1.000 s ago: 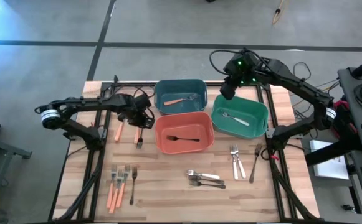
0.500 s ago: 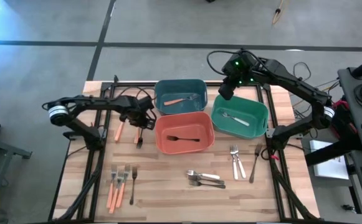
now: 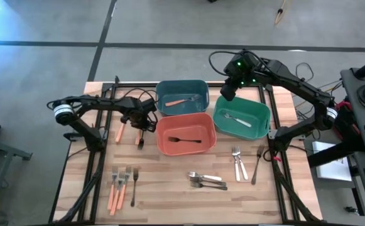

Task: Sort silverware by color (type)
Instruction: Put the black fork into the orange bin

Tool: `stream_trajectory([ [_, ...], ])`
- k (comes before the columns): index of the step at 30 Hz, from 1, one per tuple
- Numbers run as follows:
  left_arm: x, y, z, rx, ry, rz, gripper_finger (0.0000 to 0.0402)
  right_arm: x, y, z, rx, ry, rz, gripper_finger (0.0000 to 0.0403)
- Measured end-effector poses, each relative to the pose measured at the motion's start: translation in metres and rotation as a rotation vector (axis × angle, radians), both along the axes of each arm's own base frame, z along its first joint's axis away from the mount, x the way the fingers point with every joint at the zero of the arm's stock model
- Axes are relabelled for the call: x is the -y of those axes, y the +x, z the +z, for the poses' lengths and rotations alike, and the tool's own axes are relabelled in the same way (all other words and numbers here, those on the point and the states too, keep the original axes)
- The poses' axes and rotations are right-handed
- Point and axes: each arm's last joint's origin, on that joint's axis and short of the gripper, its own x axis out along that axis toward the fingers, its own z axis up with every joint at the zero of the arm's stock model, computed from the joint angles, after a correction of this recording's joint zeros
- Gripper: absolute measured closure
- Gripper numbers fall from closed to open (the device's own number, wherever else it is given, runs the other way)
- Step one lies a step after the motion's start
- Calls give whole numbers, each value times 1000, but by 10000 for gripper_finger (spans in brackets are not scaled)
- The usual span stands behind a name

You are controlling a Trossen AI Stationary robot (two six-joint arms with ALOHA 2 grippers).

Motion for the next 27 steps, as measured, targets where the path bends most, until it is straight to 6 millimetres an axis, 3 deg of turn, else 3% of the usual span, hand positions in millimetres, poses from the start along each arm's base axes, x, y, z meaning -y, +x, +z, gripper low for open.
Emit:
stream_trajectory([
  [7,0,-1,0,-14,13,14,395,0,0,0,1,0,-1,312],
  [16,1,-3,5,-4,22,22,399,0,0,0,0,0,-1,307],
  [27,4,-12,58,7,72,30,401,-1,0,0,0,-1,5,307],
])
